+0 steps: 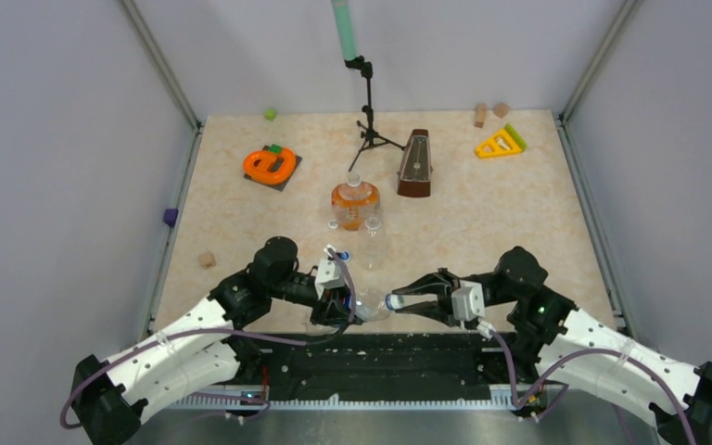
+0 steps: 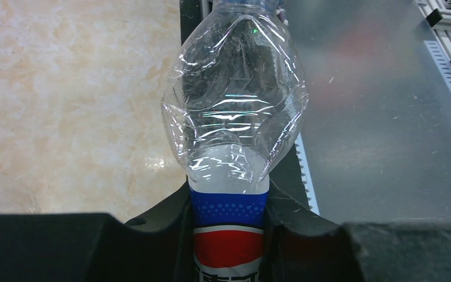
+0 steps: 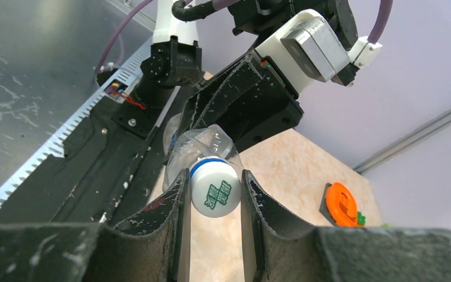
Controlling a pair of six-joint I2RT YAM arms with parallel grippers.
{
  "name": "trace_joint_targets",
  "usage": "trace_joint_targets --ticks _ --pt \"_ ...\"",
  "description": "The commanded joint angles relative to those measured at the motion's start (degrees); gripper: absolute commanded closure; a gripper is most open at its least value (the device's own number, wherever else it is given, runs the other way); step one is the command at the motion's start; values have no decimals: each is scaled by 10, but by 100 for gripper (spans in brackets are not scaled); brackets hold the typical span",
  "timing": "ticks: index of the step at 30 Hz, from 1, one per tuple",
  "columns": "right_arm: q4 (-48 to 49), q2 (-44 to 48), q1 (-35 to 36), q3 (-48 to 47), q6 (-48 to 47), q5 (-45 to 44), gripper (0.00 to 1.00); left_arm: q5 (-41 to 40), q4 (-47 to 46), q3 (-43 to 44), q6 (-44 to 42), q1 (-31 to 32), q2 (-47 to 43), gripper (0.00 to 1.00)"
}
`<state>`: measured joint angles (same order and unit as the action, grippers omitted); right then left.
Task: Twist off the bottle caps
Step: Unscrew the bottle cap from the plastic bottle.
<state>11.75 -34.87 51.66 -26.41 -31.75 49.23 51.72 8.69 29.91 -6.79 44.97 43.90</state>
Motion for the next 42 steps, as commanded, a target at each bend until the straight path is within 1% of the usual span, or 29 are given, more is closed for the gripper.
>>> trace_joint_targets --ticks 1,7,13,16,18,23,30,32,36,39,42 --pt "-12 14 0 1 -61 -2 100 62 -49 34 23 -13 0 100" --pt "36 42 0 32 -42 -17 100 61 -49 30 24 -16 -4 100" --pt "-20 54 -1 20 -95 4 100 91 -54 34 30 -16 9 100" --pt "-55 54 0 7 -125 -3 100 101 -52 40 32 -16 21 100" --pt "-55 54 0 4 -126 -16 100 96 -53 42 33 -16 22 100" --pt "-40 55 0 14 -109 -45 100 48 -52 37 35 -17 18 100" --pt "-9 55 -1 33 -84 -67 100 -80 -75 16 54 -17 -9 100" --pt "0 55 0 36 -77 -70 100 -106 -71 14 56 -17 -22 100" --pt "4 55 -1 36 -56 -83 100 -185 -82 -6 66 -17 -58 100" --pt "14 57 -1 39 -43 -101 100 -232 -118 -29 64 -17 -78 100" --pt "38 58 0 51 -27 -122 100 -265 -124 -42 64 -17 -100 100"
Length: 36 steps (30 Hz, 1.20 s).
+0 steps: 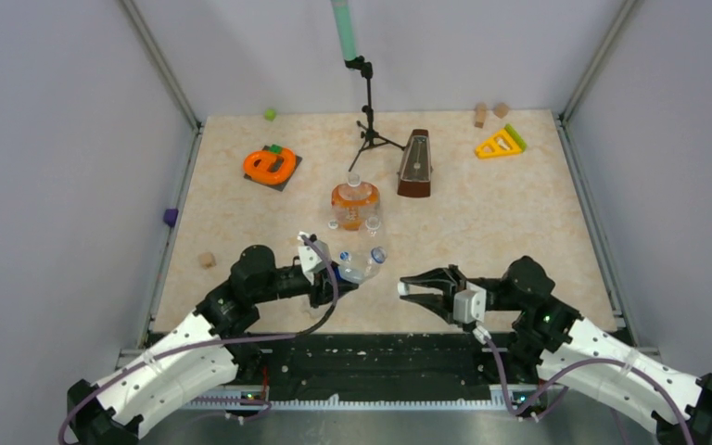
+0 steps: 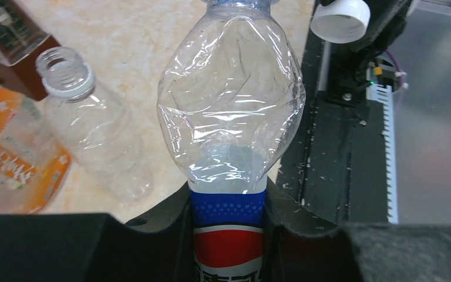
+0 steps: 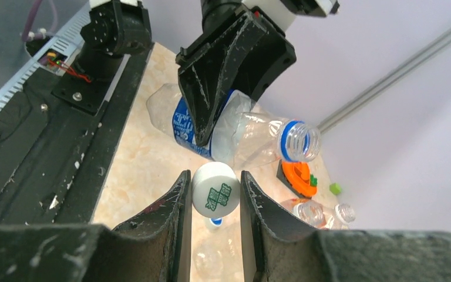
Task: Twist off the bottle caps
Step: Unscrew the bottle cap from the plastic bottle, then place the bottle cap at the center of the board.
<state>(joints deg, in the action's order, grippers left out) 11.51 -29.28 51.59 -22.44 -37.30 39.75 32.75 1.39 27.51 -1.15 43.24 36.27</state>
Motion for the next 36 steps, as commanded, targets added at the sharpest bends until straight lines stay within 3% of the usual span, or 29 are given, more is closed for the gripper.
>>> trace_joint_targets --ticks 1,6,11,24,33,36 --pt "43 3 0 13 32 -31 100 -82 -53 -22 7 0 -31 100" --pt "65 2 0 28 53 -58 100 -127 -54 -32 1 1 -66 100" --pt "121 -22 0 34 153 -183 100 -178 -57 -40 4 1 -109 100" --pt "114 -119 0 10 376 -453 100 -263 -55 -73 6 1 -209 100" --pt "8 -224 -1 -35 588 -603 100 -283 -56 -86 9 1 -226 100" --pt "-5 -259 -6 -40 644 -616 100 -283 -49 -84 9 1 -229 100"
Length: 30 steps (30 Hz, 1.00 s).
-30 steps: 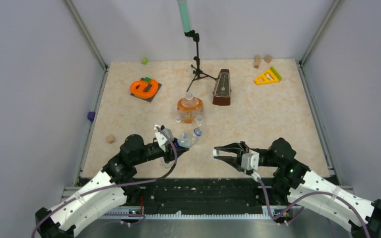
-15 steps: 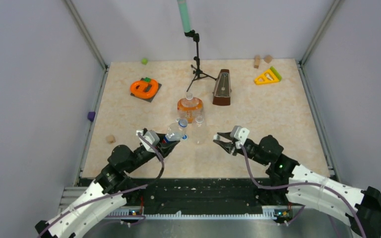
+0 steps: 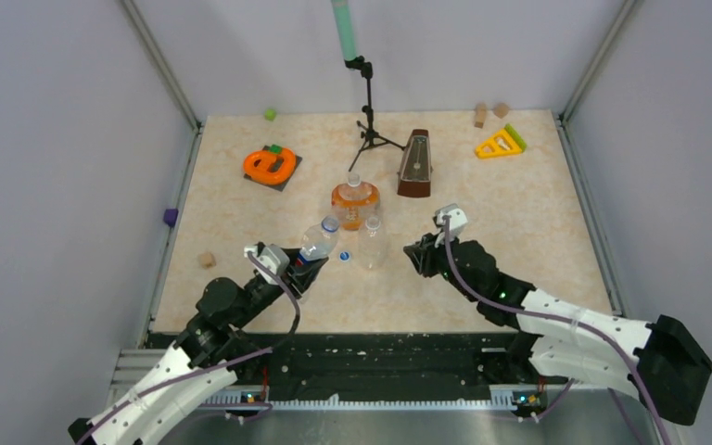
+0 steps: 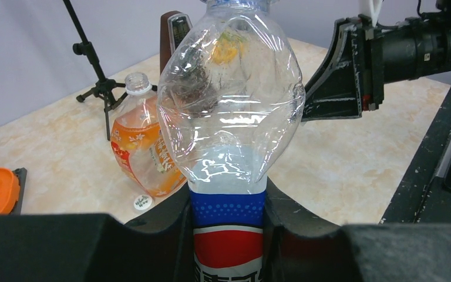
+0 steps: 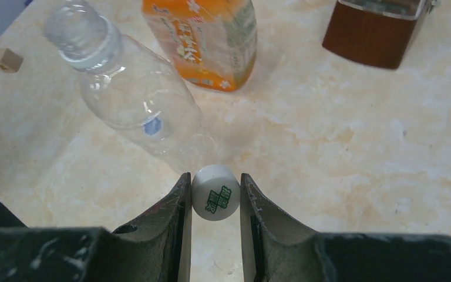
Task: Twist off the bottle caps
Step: Place the bottle cap at the center of the board.
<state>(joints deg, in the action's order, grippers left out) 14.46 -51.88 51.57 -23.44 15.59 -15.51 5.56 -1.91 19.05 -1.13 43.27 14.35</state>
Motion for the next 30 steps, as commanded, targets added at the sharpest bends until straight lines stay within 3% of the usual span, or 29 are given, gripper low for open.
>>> trace_joint_targets --ticks 1,9,13,20,30 --pt "-33 -43 -7 -31 126 -64 100 -13 -11 2 9 0 -12 100" --pt "-58 -114 -16 -67 178 -57 100 -32 17 8 9 1 -46 100" --pt "-84 -175 -57 -111 195 -14 100 -43 17 1 24 0 -58 100" --pt "-116 -293 -74 -203 162 15 100 -47 10 -4 36 1 -60 100" --pt "-143 -418 -75 -286 168 -10 100 -48 6 -9 41 1 -59 100"
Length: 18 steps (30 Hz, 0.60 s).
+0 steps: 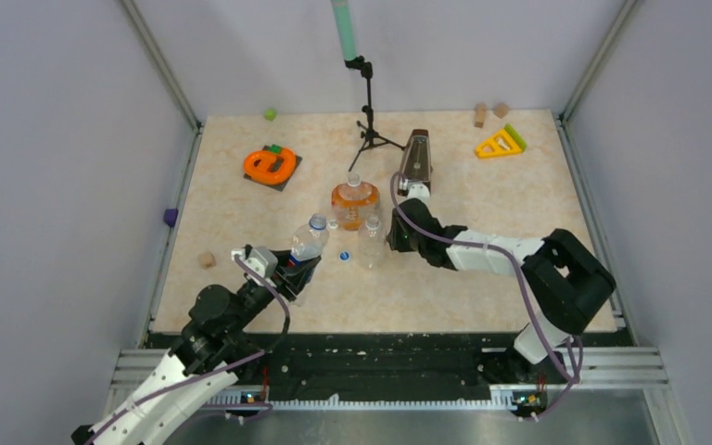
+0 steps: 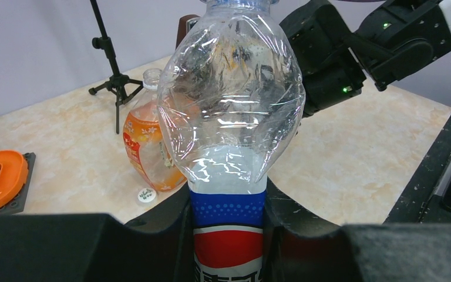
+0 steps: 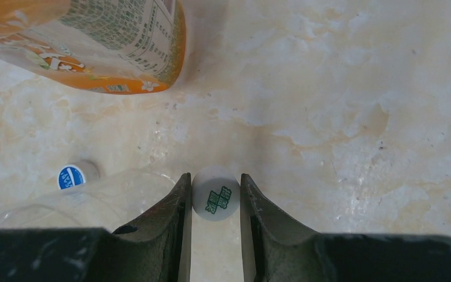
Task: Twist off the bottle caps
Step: Place the bottle cap at the center of the board.
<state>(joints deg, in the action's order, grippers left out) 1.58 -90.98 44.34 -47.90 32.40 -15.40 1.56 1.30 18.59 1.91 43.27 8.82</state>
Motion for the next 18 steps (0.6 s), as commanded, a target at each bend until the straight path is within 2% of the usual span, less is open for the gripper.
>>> trace_joint_targets --ticks 1,9,18 --pt "-26 -34 -3 -48 -1 -12 100 -9 -27 -5 11 1 -4 100" --pt "-55 -66 -3 -70 3 -45 100 -10 -33 -10 20 1 -3 100" --pt "-31 -69 -4 -61 -7 -14 90 -10 -34 -7 20 1 -5 100"
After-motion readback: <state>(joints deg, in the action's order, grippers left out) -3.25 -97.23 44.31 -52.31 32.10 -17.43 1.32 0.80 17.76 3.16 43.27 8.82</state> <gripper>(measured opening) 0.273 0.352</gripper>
